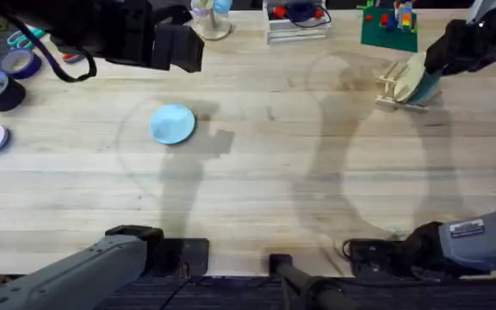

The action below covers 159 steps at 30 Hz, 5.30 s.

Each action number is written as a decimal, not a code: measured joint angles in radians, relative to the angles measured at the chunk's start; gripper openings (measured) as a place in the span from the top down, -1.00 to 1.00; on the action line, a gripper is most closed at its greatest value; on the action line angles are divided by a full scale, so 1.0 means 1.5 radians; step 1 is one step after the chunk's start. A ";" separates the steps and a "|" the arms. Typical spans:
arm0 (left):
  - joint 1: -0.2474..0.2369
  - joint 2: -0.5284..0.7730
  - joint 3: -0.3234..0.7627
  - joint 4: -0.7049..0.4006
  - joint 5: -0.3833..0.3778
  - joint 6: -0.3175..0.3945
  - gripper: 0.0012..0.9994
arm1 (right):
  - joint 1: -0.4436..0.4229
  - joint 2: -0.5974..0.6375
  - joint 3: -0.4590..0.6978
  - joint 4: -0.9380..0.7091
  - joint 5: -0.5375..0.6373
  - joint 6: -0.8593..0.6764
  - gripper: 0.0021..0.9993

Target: Pick up the plates from the table one by one and place each into a slot on the dish rack.

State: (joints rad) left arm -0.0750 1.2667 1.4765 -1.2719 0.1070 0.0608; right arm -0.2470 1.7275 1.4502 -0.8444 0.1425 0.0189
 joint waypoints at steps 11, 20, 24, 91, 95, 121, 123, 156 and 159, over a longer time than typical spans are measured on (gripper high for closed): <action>0.000 0.000 0.000 0.000 0.000 0.000 -0.99 | 0.000 0.000 0.000 0.000 0.000 0.000 0.64; 0.000 0.000 0.000 0.000 0.000 0.000 -0.99 | 0.000 -0.025 -0.002 -0.001 0.000 -0.001 0.61; 0.000 0.000 0.000 0.000 0.000 0.000 -0.99 | 0.000 -0.094 -0.002 -0.002 0.000 -0.001 0.60; 0.262 0.000 -0.110 -0.013 0.178 0.118 0.92 | 0.000 -0.496 -0.002 -0.243 0.000 0.000 -0.99; 0.300 0.009 -0.161 0.018 0.230 0.134 0.92 | 0.000 -0.496 -0.002 -0.244 0.000 0.000 -0.99; 0.401 0.311 -0.174 0.065 0.338 0.274 0.92 | 0.000 -0.496 -0.002 -0.241 0.000 0.000 -0.99; 0.403 0.318 -0.174 0.067 0.340 0.275 0.92 | 0.000 -0.496 -0.002 -0.241 0.000 0.000 -0.99; 0.406 0.448 -0.173 0.200 0.362 0.211 0.92 | 0.000 -0.496 -0.002 -0.241 -0.015 0.000 -0.99; 0.406 0.451 -0.172 0.205 0.369 0.209 0.92 | 0.000 -0.496 -0.002 -0.241 -0.028 0.000 -0.99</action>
State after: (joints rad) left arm 0.5339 1.9434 1.2186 -0.9642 0.6605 0.3744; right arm -0.2470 0.9840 1.4479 -1.2053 0.1010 0.0189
